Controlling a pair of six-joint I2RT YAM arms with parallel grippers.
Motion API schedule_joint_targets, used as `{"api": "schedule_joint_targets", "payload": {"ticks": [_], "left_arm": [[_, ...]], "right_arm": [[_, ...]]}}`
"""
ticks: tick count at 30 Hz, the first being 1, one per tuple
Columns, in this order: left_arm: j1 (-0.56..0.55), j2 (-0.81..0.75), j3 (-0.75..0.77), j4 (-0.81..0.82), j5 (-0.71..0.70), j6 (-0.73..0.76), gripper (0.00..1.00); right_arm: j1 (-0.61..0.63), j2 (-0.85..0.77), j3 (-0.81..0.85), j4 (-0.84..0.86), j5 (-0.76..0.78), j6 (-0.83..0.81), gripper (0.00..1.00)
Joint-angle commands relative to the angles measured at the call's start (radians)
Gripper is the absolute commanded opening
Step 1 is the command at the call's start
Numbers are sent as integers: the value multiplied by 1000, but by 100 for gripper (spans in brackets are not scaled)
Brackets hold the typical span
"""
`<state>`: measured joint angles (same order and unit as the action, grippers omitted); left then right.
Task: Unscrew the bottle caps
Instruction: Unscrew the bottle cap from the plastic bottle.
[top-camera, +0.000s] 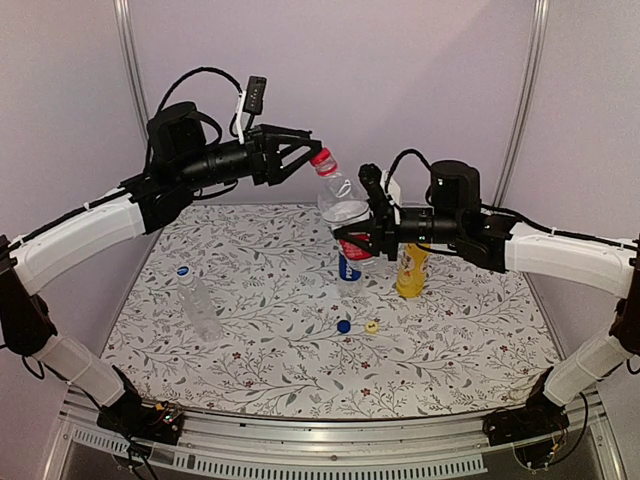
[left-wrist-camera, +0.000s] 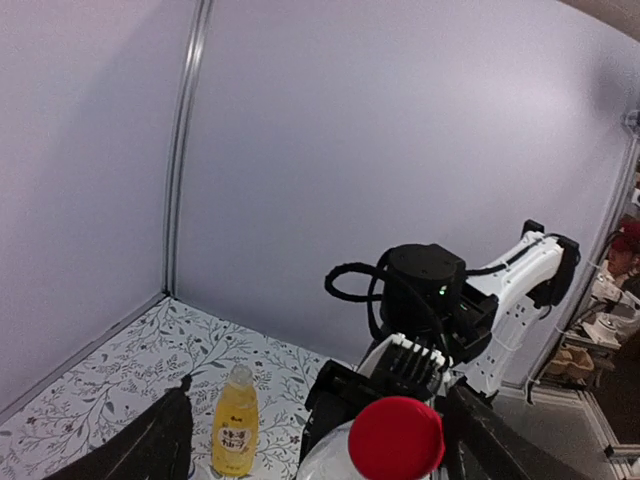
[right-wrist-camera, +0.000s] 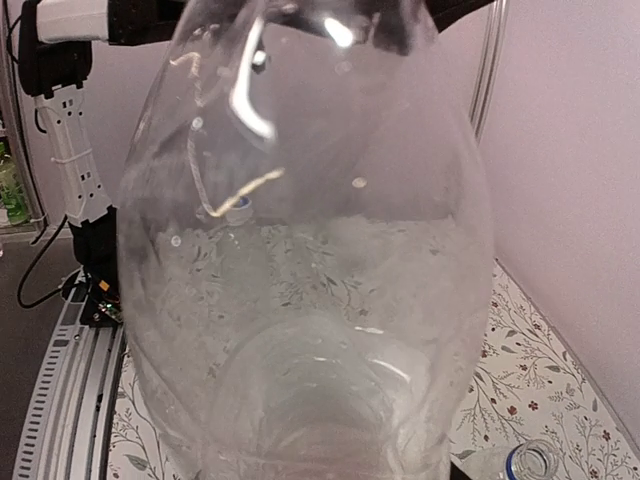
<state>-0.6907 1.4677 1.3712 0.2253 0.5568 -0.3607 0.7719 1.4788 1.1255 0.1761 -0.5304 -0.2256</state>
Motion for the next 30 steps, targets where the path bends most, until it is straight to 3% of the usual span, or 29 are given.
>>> {"api": "schedule_joint_targets", "payload": {"ticks": [1,3,20,30], "left_arm": [[13,-13,29,0,391,127,84],[14,-12,32,-10,438,152,84],[14,18,34,-49,366,176,75],[4,-47,-7,-80,246,281,74]], "right_arm": [[0,13,64,-60,-238,-5,37],[-1,42,86,-87,-275,-4,37],[-5,65,96,-81,-272,27,36],[-10,78,98,-88,-275,43,35]]}}
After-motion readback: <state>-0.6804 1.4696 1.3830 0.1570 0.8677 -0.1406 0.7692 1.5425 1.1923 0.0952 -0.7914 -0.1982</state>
